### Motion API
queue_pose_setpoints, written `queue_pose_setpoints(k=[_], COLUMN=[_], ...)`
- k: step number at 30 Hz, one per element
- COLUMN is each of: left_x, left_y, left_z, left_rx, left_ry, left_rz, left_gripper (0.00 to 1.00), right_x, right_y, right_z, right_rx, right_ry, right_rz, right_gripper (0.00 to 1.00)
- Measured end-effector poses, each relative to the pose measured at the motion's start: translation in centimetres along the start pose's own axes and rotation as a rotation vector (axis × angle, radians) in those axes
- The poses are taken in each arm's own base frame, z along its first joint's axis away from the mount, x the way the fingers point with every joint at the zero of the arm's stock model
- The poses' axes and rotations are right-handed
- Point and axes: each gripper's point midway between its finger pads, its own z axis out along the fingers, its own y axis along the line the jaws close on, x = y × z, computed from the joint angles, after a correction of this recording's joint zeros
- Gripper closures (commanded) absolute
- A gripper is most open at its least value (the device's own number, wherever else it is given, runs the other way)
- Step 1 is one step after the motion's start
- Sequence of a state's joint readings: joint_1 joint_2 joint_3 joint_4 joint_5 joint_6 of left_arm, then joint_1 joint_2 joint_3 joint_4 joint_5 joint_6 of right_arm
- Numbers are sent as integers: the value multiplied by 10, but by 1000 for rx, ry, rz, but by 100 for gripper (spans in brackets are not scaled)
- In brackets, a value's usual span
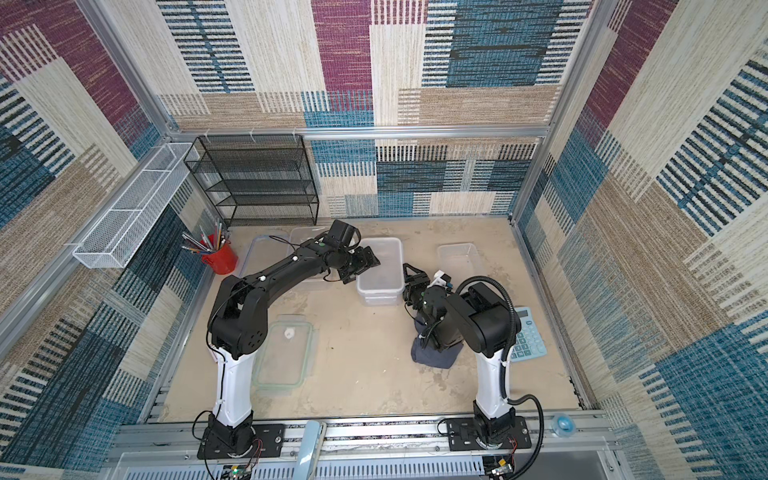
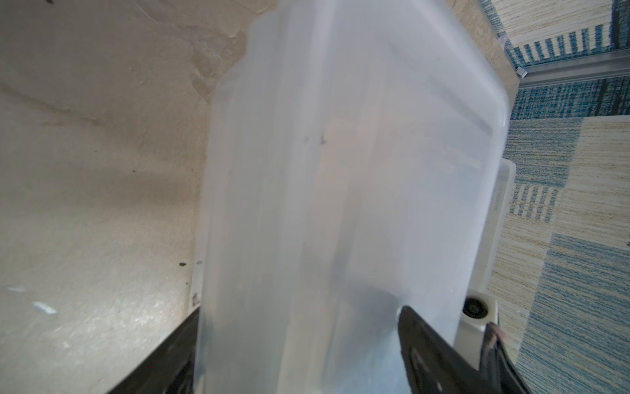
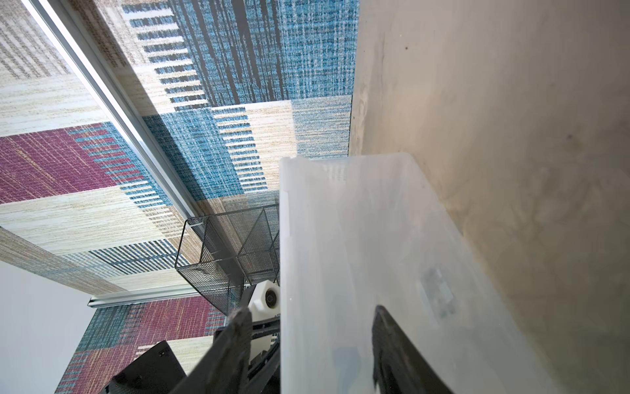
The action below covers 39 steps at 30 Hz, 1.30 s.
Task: Wipe the insides of the lunch boxes
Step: Open the fastener of the lunch box.
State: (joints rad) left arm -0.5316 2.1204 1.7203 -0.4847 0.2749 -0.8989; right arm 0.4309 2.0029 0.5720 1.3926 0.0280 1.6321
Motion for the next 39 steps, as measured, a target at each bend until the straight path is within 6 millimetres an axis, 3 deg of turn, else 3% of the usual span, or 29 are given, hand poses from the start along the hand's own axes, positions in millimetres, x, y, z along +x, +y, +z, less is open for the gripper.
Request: queue_pose_setpoints(k=[7,16,21,23,29,39], left_x=[-3,-4,-5,-5,-4,-2], left_y=[1,2,3,3,3,3], left_z=[0,1,1,1,2,2], left_rx=[-5,-13,-18,-18,-17,-14], left_ry=[-14,-26,-37,-38,-37,-34], left_rz=[-9,-20,-20,-18,-13,-8], left_gripper=[15,15,15,15,15,15], right_x=[0,-9,-10,-10,-4,2], right_y=[-5,-8,-12,-13,-13,-15], right_z=[3,8,8,8,5,-5], right_rx=[6,0,7,9,14,30], right_ry=[-14,-70,-76,-77,-56,-37], right_rz=[24,82,112,116,86,72], right_gripper=[56,77,82,79,48,47])
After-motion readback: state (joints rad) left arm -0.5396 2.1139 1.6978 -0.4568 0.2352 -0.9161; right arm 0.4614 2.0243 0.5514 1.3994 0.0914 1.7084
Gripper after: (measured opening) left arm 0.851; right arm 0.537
